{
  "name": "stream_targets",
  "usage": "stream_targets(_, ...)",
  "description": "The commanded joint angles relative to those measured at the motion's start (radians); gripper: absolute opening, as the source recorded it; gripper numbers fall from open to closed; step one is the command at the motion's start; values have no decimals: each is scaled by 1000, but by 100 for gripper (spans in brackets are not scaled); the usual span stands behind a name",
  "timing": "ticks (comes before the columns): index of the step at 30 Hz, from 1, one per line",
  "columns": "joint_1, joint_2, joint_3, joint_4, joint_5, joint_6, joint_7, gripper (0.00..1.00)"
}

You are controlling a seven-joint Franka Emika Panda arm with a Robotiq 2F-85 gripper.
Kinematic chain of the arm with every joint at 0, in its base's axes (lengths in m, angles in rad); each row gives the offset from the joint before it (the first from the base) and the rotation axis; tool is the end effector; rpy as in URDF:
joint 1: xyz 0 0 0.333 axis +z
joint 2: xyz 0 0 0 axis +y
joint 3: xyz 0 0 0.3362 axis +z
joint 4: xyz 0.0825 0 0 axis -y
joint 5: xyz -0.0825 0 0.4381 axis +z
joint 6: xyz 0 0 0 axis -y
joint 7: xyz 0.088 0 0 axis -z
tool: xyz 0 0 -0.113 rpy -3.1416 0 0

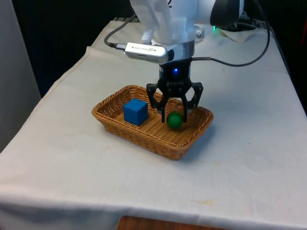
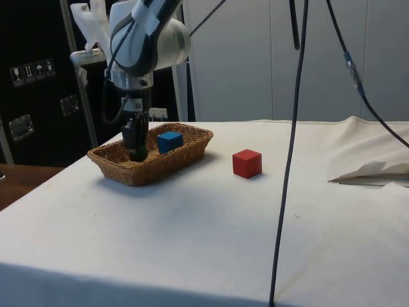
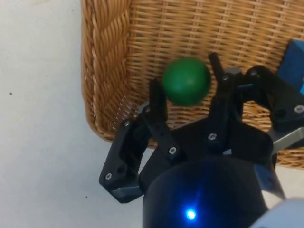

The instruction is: Place all non-red objects into the basket.

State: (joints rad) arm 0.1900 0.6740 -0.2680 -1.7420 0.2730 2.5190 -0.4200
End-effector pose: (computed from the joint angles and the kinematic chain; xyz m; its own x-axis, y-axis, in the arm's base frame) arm 0.7278 -0.0422 0.1829 0.9716 0.1967 0.1316 0.1936 -0.9804 0.0360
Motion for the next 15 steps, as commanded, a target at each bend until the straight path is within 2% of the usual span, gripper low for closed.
stream_targets(1,0,0,0,0,0,0,-1,16)
stream_targets(2,-7,0,8,1,8,3,-10,16)
stream_targets(3,-8,0,8,1,8,3,-10,26)
stream_targets(4,-8,0,8,1,8,2,-10,44)
stream_targets(8,-9,0,7,1,8,2,-11,84)
stream_targets(9,-2,0,0,0,0,-1,-2,94)
stream_targets(10,-9,0,7,1,8,2,-11,94)
stream_targets(11,-9,0,7,1,8,2,-11,100)
stream_targets(15,-9,0,7,1,8,1,-11,100)
